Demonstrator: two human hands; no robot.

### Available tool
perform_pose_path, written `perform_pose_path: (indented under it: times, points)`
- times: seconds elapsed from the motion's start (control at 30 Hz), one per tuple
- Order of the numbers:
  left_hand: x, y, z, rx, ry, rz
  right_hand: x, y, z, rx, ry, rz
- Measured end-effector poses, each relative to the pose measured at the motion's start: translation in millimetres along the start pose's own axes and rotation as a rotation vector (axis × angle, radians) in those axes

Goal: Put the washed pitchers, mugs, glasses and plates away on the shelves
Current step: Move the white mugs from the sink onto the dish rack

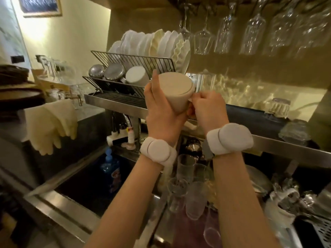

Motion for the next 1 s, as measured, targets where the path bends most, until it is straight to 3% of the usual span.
perform_pose_path:
  times: [0.27, 0.4, 0.63, 1.0]
  points:
    - [77, 59, 17, -0.202, 0.159, -0.276, 43, 37, -34, -0.015, -0.261, 0.232]
    - [106, 98, 20, -0.307, 0.149, -0.241, 71, 44, -68, 0.008, -0.270, 0.244]
    - [130, 141, 7, -0.285, 0.172, -0.236, 102, 24, -107, 0.026, -0.243, 0.219]
    - [136, 169, -17, -0.335, 0.210, -0.204, 133, -15, -119, 0.105, -0.234, 0.174]
Point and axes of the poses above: each hand's wrist, its own x-axis towards the middle knuckle, its own z-axis out of the back of the hand, y = z × x, the point moved 1 cm from there along x, towards the middle knuckle, and after that the axes turned 8 degrees about -z, right-handed, at the moved point
